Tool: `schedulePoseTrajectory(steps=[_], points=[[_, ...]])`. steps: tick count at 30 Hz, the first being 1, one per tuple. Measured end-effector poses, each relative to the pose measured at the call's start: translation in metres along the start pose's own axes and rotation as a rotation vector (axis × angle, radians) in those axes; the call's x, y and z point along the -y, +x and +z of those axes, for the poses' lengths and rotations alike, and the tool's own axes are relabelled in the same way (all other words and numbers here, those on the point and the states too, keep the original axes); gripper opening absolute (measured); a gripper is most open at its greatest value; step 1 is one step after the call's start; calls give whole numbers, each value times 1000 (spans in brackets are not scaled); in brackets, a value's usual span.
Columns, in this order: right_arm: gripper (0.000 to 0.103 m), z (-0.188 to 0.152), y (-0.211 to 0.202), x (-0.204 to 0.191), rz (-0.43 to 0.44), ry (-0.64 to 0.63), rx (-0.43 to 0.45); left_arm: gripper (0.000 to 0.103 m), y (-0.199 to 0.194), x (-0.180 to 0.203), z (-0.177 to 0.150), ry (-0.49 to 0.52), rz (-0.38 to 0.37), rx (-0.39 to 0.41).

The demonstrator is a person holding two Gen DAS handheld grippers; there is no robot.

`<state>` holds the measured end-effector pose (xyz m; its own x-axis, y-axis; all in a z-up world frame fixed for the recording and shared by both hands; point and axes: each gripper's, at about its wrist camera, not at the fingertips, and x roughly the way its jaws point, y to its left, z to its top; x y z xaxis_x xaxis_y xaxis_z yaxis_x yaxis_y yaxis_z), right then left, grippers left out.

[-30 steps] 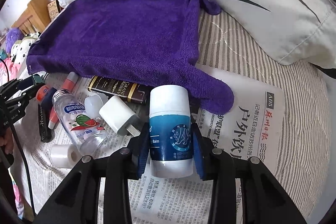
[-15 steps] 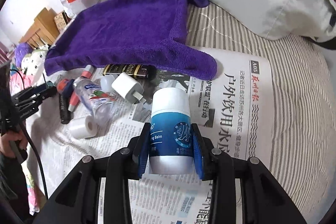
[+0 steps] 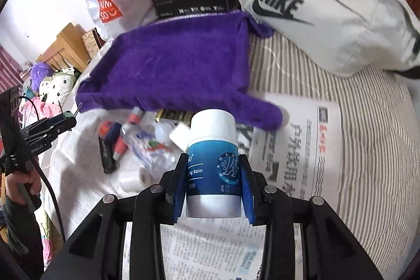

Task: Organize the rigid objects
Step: 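Carry the binder clip and balm stick onto the purple towel with both grippers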

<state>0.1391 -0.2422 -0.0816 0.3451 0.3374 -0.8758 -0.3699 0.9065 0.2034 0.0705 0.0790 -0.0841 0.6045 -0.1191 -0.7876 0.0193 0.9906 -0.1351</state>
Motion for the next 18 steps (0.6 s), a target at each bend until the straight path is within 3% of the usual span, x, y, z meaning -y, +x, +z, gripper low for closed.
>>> schedulePoseTrajectory(steps=[8,18], points=[[36,35,3,-11,14,-37,34,39,-3,5,29,23,-25,24],[36,88,36,-15,34,-59,47,39,24,7,79,31,-34,34]])
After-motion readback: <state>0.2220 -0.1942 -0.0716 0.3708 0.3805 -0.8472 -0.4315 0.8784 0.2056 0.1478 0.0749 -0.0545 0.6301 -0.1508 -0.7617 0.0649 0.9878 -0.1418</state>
